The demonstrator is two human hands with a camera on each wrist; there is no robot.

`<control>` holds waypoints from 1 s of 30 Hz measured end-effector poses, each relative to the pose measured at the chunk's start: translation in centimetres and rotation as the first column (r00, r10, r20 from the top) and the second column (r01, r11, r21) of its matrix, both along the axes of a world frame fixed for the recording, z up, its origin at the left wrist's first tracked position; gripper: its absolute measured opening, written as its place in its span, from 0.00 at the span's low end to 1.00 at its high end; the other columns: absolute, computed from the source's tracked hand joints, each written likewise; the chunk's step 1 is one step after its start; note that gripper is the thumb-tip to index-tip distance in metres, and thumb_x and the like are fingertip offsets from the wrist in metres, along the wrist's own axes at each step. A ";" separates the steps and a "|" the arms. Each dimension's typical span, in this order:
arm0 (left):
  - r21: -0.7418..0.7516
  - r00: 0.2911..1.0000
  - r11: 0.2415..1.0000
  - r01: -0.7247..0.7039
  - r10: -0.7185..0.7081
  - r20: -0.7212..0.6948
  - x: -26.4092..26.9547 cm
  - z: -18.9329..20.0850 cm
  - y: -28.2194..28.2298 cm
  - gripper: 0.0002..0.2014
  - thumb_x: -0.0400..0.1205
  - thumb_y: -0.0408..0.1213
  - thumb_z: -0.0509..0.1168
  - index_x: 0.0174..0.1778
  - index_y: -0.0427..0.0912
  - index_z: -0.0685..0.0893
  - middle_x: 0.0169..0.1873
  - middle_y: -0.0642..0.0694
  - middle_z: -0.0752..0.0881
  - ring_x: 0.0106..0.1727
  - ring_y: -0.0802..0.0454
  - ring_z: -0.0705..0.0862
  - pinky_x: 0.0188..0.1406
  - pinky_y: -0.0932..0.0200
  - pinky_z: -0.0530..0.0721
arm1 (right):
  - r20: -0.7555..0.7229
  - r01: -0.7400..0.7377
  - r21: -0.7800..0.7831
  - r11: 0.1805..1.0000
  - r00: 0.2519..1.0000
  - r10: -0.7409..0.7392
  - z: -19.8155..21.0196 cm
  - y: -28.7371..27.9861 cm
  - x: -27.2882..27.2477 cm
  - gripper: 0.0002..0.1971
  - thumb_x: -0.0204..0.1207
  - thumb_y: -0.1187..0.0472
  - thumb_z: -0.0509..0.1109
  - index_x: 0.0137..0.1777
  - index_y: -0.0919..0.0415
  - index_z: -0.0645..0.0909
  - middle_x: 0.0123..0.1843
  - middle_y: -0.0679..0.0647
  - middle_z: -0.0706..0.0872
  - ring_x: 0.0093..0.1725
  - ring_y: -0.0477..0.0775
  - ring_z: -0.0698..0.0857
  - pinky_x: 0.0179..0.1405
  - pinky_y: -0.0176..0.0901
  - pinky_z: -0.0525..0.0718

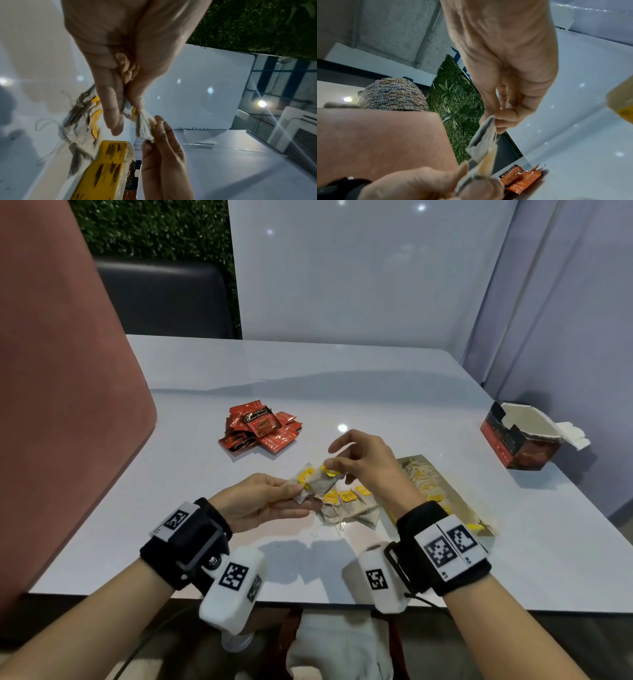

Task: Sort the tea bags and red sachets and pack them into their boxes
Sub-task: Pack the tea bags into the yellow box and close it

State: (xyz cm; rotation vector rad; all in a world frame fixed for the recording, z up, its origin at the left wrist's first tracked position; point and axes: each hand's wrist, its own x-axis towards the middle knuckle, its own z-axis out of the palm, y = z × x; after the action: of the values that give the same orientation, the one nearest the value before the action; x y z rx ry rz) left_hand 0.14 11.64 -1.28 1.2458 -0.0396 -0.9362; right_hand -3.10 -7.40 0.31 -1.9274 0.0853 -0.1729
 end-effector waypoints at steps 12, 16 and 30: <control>-0.096 0.977 0.995 -0.025 0.004 -0.215 -1.8 0.2 -0.3 0.13 0.83 0.23 0.52 0.58 0.25 0.80 0.52 0.29 0.87 0.46 0.43 0.91 0.37 0.60 0.90 | -0.171 -0.122 0.176 0.977 0.973 0.153 -2.3 1.3 0.1 0.15 0.72 0.69 0.75 0.58 0.65 0.79 0.39 0.58 0.85 0.38 0.55 0.86 0.46 0.46 0.87; -0.128 0.974 0.991 -0.027 -0.003 -0.226 -1.8 0.2 -0.2 0.15 0.80 0.20 0.51 0.59 0.23 0.77 0.57 0.25 0.84 0.49 0.39 0.90 0.52 0.55 0.85 | -0.129 -0.160 0.050 0.986 0.978 0.165 -2.1 1.2 0.0 0.13 0.73 0.69 0.74 0.56 0.63 0.80 0.37 0.55 0.85 0.35 0.49 0.84 0.36 0.34 0.81; -0.031 0.991 0.999 0.019 -0.023 -0.135 -1.7 0.5 0.3 0.18 0.84 0.35 0.57 0.61 0.23 0.77 0.43 0.30 0.89 0.47 0.45 0.91 0.51 0.57 0.87 | -0.269 -0.357 0.086 0.930 0.891 0.367 -1.2 1.1 1.1 0.13 0.75 0.70 0.70 0.58 0.62 0.79 0.32 0.50 0.83 0.30 0.43 0.82 0.34 0.34 0.78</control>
State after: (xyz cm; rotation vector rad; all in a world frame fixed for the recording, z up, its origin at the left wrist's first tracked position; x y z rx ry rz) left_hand -1.55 11.97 -0.77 1.1545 0.0400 -1.0331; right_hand -1.96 -6.33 -0.92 -1.8856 -0.0845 0.3532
